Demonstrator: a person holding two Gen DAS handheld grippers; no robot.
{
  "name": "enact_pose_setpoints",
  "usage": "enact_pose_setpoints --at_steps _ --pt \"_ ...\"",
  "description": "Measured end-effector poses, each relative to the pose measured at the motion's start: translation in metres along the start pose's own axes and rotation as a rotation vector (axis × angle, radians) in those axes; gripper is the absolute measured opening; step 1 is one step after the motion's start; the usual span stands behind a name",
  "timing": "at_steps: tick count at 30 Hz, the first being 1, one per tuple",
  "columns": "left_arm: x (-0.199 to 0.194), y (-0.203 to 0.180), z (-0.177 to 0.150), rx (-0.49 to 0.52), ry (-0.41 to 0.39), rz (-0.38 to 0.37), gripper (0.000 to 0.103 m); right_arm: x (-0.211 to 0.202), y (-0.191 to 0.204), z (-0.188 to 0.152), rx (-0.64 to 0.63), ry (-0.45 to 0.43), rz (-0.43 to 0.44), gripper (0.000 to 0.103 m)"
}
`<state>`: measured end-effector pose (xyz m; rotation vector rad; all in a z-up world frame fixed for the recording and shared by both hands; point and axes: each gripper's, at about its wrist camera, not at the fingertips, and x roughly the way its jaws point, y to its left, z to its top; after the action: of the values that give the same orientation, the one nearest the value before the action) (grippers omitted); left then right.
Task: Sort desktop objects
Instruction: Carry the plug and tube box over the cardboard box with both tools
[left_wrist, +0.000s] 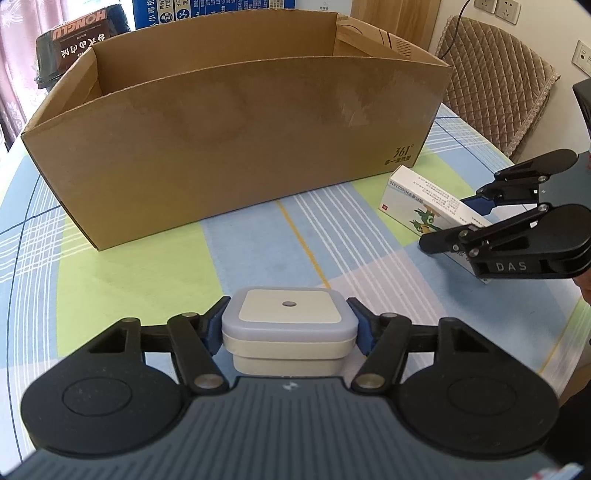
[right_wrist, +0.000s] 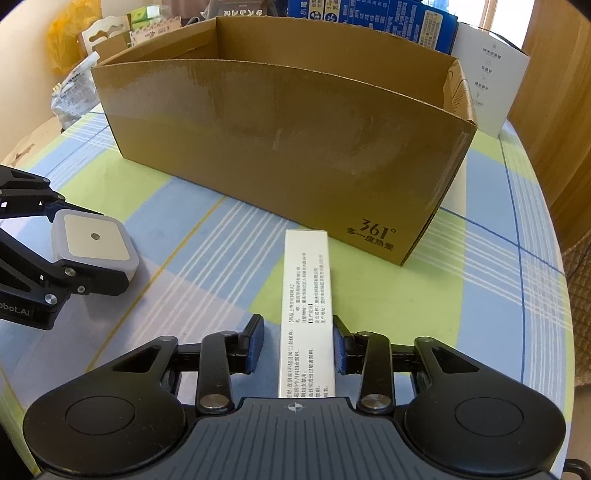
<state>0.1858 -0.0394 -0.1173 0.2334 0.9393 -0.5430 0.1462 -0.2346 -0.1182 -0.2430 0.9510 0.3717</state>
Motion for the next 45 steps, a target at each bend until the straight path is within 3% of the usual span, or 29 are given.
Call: enact_pose_setpoints --at_steps 17,30,45 --pt "-0.010 0.003 -0.002 -0.008 0.010 0.016 0.061 -0.015 0.005 0.002 0.021 -0.013 0.001 0.023" --pt "-0.046 0.005 0.005 -0.026 -0.019 0.052 0.061 -0.053 0.008 0.008 0.057 -0.041 -0.022 0.023" --pt "-0.102 0.005 0.048 -0.008 -0.093 0.078 0.061 -0.117 0.009 0.043 0.069 -0.130 -0.036 0.023"
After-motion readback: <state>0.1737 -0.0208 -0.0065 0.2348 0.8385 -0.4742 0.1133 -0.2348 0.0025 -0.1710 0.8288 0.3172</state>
